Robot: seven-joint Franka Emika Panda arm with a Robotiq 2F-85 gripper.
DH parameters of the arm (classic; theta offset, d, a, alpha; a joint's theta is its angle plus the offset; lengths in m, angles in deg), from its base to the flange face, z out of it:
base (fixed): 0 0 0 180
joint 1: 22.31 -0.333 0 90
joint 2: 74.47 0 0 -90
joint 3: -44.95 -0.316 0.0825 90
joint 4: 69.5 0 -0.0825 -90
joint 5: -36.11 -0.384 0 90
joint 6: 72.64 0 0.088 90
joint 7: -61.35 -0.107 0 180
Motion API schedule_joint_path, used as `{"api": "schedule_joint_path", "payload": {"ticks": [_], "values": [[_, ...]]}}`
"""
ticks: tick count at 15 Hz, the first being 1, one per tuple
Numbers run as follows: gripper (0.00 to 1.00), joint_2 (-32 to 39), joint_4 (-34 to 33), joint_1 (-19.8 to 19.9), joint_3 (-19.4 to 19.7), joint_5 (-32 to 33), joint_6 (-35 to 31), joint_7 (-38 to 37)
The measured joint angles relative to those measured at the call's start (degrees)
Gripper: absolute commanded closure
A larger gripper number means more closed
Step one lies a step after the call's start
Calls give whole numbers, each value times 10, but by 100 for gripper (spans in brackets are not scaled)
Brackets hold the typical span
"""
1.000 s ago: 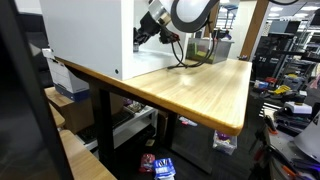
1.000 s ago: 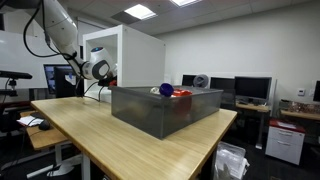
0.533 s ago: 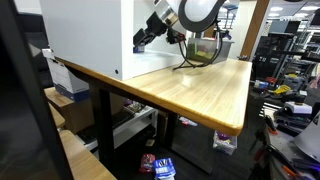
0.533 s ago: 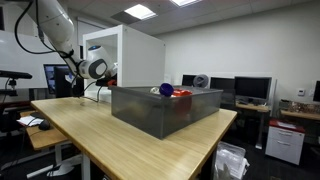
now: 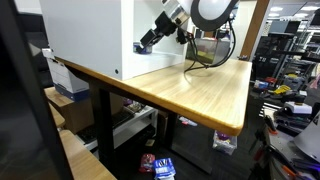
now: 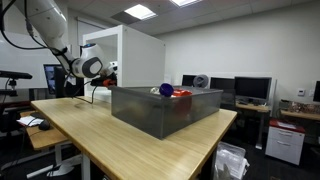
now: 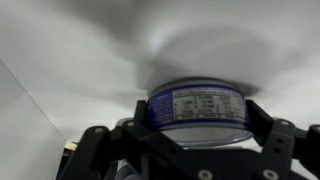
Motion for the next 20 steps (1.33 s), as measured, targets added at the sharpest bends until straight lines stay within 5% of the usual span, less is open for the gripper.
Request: {"api": "schedule_joint_path", "payload": {"ticks": [20], "values": [[32, -46, 58, 48, -99, -8, 1, 9]]}}
